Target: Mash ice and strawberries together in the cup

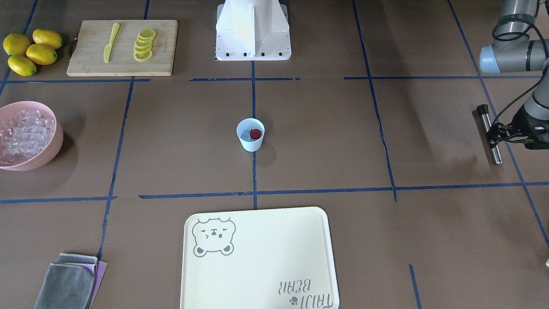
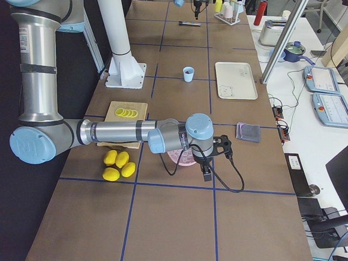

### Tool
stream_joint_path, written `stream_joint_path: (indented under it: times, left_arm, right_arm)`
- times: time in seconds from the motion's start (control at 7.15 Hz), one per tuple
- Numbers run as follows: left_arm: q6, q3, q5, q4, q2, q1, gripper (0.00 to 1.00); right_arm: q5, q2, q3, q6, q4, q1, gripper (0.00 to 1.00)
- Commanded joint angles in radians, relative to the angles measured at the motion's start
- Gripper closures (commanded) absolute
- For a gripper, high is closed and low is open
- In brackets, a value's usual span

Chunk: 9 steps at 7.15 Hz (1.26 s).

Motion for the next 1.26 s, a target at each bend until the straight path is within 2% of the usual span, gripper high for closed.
stream_joint_path:
  times: [0.0,0.14,0.28,0.7,1.12]
  left_arm:
    - [0.226,-0.028,-0.123,0.163,-0.010,-0.159,0.00]
    - [0.277,-0.029,-0.214,0.248,-0.011,-0.211,0.00]
    - [0.280,-0.029,-0.236,0.273,-0.008,-0.224,0.00]
    - [0.408,-0.032,-0.239,0.415,-0.013,-0.360,0.00]
    - [0.402,-0.031,-0.239,0.414,-0.017,-0.371,0.00]
  right_arm:
    - [0.001,-0.002,-0.003,0.000,0.000,0.001,0.00]
    - [0.002,-0.004,-0.011,0.002,0.000,0.001,0.00]
    - [0.010,-0.005,-0.014,0.003,-0.002,0.001,0.00]
    - [0.042,-0.005,-0.057,0.002,0.000,0.001,0.00]
    - [0.053,-0.010,-0.060,0.002,0.000,0.001,0.00]
